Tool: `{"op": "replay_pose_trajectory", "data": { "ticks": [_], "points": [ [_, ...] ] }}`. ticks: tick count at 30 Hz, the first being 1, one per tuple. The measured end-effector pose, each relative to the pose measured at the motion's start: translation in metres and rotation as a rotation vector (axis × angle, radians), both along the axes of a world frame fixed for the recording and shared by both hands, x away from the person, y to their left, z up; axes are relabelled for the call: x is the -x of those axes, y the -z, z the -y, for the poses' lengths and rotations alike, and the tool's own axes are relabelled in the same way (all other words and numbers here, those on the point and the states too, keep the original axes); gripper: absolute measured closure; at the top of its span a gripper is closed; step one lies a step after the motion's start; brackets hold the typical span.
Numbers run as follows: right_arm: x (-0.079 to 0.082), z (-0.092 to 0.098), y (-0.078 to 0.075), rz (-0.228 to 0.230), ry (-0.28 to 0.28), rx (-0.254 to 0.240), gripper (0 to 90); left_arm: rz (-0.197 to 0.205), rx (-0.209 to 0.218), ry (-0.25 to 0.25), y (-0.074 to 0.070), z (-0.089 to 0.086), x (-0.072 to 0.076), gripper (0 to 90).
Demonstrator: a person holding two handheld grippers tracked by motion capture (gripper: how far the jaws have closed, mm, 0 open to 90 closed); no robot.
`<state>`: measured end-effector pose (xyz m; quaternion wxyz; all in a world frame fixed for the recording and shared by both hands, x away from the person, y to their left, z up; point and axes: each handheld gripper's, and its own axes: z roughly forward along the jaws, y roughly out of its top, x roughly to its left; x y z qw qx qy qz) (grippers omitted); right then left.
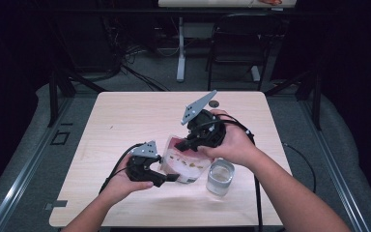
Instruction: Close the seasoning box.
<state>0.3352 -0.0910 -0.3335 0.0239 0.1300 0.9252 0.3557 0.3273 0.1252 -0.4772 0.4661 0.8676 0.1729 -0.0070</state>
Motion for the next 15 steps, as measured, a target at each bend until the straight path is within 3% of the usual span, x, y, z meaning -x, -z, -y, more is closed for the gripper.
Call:
{"op": "replay_pose_trajectory", "data": {
  "ticks": [15],
  "points": [
    [0.0008, -0.0009, -0.0013, 0.005, -0.004, -0.007, 89.9, -0.016, -0.021, 0.016, 0.0084, 0.0047, -0.0009, 34.6]
  ]
}}
